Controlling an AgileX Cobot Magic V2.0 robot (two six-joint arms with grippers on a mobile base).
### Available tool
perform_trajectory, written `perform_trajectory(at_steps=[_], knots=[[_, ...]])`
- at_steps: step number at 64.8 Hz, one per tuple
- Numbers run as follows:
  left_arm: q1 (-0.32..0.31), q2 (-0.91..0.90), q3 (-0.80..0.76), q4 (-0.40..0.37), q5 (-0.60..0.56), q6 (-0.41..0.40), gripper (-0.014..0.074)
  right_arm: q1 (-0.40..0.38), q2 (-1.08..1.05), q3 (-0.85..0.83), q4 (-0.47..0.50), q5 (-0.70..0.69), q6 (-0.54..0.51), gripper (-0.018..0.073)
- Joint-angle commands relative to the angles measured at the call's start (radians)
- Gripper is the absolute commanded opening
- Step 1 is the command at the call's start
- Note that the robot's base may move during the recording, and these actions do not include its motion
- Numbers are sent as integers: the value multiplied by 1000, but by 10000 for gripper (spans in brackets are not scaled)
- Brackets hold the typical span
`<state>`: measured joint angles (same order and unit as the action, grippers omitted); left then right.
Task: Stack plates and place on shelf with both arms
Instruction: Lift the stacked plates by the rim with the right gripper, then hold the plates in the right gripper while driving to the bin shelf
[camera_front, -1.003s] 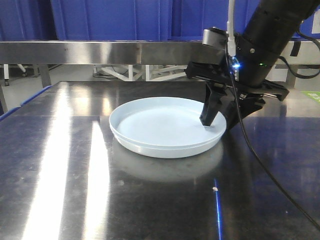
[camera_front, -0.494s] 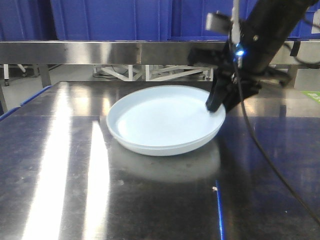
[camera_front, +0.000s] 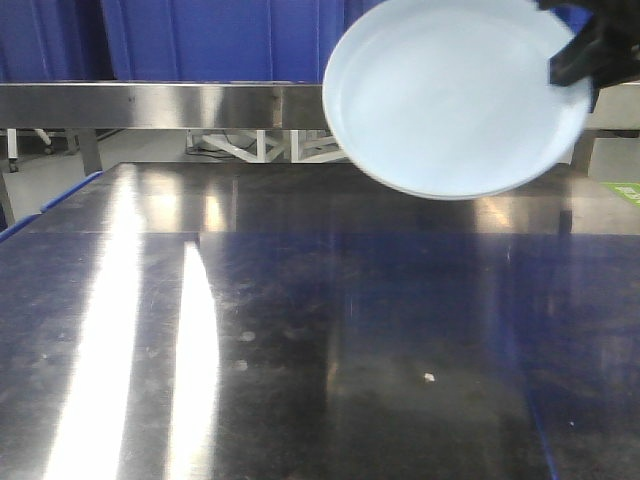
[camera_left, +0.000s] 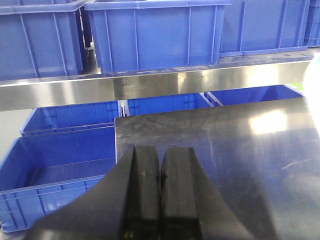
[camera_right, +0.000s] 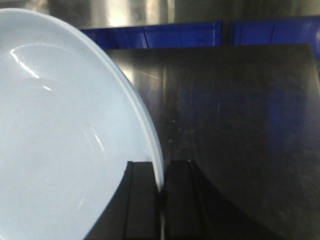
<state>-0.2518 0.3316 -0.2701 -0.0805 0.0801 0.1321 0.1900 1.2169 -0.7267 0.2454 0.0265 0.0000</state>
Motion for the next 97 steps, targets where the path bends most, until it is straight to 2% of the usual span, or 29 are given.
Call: perform_trajectory(at_steps=[1,13,23,46,97], knots=[[1,6,-30,-2,-80,-7,82,-4,-118,50,-5,-130,-5,50],[1,6,-30,-2,-80,-7,82,-4,-328,201,-66,-129,-5,49],[1,6,-30,-2,-80,-7,82,-4,-513,301,-171,-127,-5,49],[1,6,-30,-2,-80,-7,82,-4,-846,414,-179,-112,-5,49],[1,6,-30,-2,-80,-7,82,-4,-890,415,-179,-103,-5,49]])
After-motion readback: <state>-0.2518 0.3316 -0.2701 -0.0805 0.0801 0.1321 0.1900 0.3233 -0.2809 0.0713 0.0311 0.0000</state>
